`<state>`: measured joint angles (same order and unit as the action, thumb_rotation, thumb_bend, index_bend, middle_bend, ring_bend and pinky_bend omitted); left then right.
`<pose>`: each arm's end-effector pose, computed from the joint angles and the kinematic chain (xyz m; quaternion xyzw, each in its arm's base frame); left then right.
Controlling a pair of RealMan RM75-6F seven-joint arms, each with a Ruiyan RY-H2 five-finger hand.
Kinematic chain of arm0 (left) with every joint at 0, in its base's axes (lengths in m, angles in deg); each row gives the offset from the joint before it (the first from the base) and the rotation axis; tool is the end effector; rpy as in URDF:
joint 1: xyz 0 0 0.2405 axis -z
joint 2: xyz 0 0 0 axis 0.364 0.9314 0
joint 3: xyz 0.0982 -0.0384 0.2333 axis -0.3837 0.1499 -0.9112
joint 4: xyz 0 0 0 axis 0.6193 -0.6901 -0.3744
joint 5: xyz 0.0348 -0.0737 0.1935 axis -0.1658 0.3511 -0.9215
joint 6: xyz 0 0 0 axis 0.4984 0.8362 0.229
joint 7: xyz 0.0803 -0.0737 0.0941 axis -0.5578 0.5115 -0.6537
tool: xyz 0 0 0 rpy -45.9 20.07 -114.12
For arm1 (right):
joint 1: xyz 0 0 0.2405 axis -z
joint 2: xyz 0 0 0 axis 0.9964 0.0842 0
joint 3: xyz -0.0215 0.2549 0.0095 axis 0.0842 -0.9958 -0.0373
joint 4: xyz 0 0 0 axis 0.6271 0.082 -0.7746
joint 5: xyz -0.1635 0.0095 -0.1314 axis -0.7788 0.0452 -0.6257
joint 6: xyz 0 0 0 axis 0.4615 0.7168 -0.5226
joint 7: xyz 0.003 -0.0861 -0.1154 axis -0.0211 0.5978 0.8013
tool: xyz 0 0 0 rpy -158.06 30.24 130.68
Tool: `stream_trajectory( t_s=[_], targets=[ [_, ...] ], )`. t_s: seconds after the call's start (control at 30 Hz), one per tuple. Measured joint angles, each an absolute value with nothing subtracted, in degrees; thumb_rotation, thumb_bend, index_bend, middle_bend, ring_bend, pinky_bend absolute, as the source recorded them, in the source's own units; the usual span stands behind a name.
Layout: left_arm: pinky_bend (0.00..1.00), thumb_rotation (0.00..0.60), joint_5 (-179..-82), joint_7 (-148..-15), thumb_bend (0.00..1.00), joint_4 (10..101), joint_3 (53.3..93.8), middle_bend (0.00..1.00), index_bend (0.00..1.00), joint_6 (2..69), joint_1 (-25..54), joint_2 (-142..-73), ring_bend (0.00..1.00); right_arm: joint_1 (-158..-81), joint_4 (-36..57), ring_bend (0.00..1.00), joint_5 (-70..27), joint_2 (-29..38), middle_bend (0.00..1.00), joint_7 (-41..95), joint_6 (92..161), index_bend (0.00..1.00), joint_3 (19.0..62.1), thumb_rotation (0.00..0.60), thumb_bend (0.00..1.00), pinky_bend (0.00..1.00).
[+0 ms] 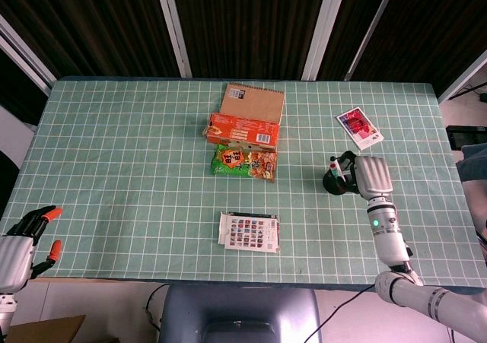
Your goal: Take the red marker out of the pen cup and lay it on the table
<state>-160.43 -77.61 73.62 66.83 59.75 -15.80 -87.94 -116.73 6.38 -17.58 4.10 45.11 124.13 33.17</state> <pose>-0.3015 0.1794 0.1645 -0.6121 -0.3575 -0.4247 0.5632 -0.2427 -0.3625 0.0671 0.6012 -0.4193 0.3684 0.5718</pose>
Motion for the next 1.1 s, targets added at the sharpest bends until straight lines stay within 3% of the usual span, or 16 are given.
stream_trajectory(
  t_s=[0.23, 1.1],
  targets=[
    [0.39, 0.600, -160.6, -77.5, 0.46, 73.5, 66.8, 0.17, 0.22, 59.7, -15.7, -88.0, 0.18, -118.0, 9.7, 1.00, -17.1, 2.2, 0.99, 44.1, 123.3, 0.57, 33.3, 0.600, 0.56, 1.00],
    [0.39, 0.600, -161.1, -77.2, 0.46, 73.6, 66.5, 0.17, 0.22, 60.1, -15.9, -87.8, 0.18, -119.0, 13.8, 1.00, -17.5, 0.1, 0.99, 40.2, 121.1, 0.58, 34.7, 0.600, 0.56, 1.00]
  ],
)
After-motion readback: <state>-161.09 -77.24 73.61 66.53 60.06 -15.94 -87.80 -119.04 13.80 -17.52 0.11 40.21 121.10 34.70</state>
